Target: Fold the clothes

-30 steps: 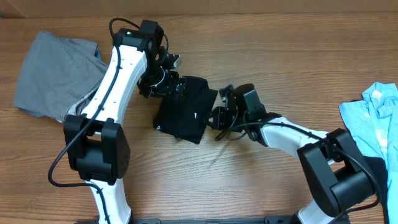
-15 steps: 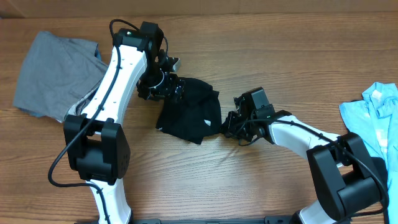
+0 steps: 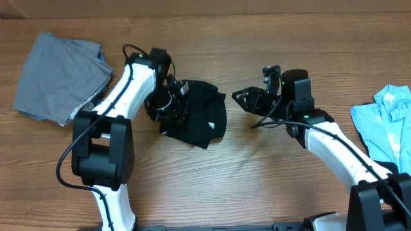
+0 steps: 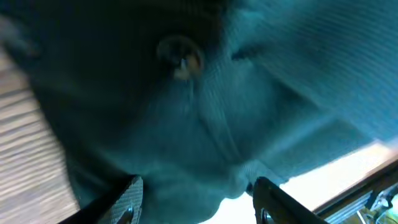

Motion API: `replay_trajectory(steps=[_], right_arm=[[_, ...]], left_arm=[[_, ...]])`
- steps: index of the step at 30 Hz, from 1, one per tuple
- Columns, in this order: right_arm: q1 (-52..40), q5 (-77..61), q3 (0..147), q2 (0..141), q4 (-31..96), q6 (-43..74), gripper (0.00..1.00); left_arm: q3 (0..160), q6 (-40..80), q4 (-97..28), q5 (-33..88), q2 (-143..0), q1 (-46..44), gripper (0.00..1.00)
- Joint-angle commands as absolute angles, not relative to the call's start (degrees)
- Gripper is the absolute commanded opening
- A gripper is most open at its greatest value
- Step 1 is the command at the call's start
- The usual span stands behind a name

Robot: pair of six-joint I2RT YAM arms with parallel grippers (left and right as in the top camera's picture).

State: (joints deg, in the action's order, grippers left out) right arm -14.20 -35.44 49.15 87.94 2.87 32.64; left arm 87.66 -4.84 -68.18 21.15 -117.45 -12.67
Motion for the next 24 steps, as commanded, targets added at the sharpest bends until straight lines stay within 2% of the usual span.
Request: replay_trajectory(steps=[1,3,6,12,17,19,20,22,23,24], right_arm=[[-17.0,-36.1,49.7,90.4,0.1,36.2,0.44],[-18.8,-33.6,49.7,92.3,-1.7,38.5,0.51],[-21.5,-31.6,49.7,96.5,-6.3,42.3,0.56],[-23.0,-32.1,49.7,105.1,-14.6,53.8,0.52],[-23.6,-32.2,49.7,107.8,-17.0,54.2,0.49],[-23.6,-34.0,49.7,107.8,-19.5,52.9,0.56],[-23.6,-38.3,49.7,107.8,-24.2,52.1,0.63],[-23.6,-40.7,49.7,107.8,-27.7,52.2,0.65],[-23.6,-41.3,49.7,107.8,-28.9,52.6,0.65],[-23.6,-41.3,49.7,107.8,-29.1,52.8,0.57]], left_arm=[[83.6,-5.8,-65.2,25.2,-117.8,-12.8,0.58],[82.6,-5.8,-64.4,25.1,-117.8,-12.8,0.58],[82.2,-6.2,-64.2,25.1,-117.8,-12.8,0.57],[82.2,-6.2,-64.2,25.1,-117.8,-12.8,0.58],[82.2,-6.2,-64.2,25.1,-117.8,-12.8,0.6],[82.2,-6.2,-64.2,25.1,-117.8,-12.8,0.6],[82.2,-6.2,-64.3,25.1,-117.8,-12.8,0.61],[82.2,-6.2,-64.5,25.1,-117.8,-12.8,0.61],[82.2,-6.2,-64.6,25.1,-117.8,-12.8,0.62],[82.2,-6.2,-64.6,25.1,-117.8,-12.8,0.62]])
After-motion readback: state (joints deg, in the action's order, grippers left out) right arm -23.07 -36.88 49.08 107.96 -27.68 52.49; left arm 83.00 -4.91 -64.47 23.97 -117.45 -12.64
